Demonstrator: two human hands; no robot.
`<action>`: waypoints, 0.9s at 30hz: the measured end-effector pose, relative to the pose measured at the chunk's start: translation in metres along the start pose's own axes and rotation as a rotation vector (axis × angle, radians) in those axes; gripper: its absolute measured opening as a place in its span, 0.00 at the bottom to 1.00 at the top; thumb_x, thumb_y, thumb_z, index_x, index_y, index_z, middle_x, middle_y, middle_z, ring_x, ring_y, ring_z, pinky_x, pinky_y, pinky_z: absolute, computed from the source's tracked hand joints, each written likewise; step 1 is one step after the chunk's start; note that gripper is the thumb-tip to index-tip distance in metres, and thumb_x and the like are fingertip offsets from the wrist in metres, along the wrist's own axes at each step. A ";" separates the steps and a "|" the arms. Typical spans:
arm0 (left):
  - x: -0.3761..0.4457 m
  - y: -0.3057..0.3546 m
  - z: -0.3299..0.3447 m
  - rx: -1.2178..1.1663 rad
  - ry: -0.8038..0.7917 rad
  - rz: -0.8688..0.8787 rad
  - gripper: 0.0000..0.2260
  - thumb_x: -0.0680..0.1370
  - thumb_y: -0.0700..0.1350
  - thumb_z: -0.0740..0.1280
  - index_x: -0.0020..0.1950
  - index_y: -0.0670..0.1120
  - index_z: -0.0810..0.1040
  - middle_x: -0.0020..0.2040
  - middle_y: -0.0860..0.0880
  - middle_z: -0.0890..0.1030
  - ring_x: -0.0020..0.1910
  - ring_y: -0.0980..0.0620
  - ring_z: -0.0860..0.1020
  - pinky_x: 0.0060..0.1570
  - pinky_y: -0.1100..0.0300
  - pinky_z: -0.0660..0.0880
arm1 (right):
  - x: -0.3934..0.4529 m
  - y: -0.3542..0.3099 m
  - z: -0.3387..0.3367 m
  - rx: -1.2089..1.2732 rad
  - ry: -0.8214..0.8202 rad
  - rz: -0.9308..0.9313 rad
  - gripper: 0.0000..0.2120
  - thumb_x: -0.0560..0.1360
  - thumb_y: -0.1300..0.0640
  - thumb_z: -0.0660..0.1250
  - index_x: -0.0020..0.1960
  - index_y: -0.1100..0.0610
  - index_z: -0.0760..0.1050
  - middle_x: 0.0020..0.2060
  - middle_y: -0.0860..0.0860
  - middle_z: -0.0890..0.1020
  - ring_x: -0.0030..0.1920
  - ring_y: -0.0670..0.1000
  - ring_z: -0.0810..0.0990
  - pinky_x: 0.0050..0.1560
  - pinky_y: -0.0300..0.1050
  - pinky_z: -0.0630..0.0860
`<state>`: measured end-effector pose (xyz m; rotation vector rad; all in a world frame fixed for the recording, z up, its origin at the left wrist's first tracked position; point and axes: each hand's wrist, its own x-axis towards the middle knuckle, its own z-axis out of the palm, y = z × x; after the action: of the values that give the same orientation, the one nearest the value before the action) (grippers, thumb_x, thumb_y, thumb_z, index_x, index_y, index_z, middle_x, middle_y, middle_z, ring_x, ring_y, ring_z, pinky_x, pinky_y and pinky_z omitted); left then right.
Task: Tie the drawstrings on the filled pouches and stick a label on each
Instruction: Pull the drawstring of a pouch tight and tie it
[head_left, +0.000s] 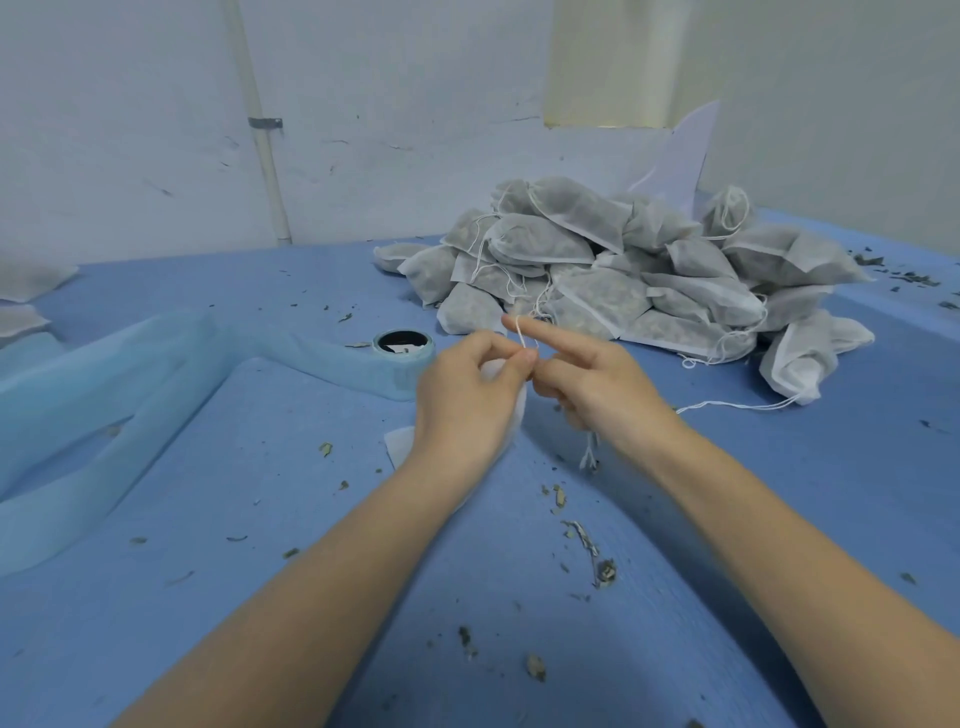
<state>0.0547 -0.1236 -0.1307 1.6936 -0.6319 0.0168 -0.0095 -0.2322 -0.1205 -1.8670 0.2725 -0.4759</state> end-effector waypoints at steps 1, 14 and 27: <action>0.000 0.000 0.000 0.008 0.012 -0.010 0.05 0.76 0.47 0.68 0.42 0.48 0.82 0.39 0.56 0.83 0.42 0.62 0.78 0.41 0.72 0.69 | 0.000 0.000 0.001 -0.063 -0.001 -0.016 0.23 0.76 0.65 0.60 0.62 0.41 0.78 0.27 0.46 0.67 0.25 0.42 0.65 0.26 0.29 0.63; -0.001 -0.002 -0.002 -0.450 0.004 -0.247 0.12 0.79 0.41 0.64 0.35 0.49 0.77 0.34 0.54 0.78 0.37 0.53 0.73 0.44 0.59 0.68 | 0.000 0.011 0.001 -0.024 0.103 0.057 0.04 0.74 0.53 0.70 0.45 0.52 0.77 0.21 0.40 0.69 0.22 0.41 0.66 0.24 0.30 0.62; -0.007 -0.005 -0.003 0.454 0.040 0.374 0.04 0.77 0.41 0.65 0.44 0.42 0.79 0.43 0.46 0.77 0.45 0.50 0.73 0.44 0.63 0.65 | 0.002 0.000 -0.014 0.352 0.026 0.296 0.11 0.74 0.53 0.69 0.34 0.56 0.79 0.26 0.47 0.69 0.23 0.44 0.59 0.20 0.34 0.57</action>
<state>0.0516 -0.1174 -0.1376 1.9745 -0.9594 0.4911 -0.0144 -0.2446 -0.1162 -1.4491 0.4452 -0.3205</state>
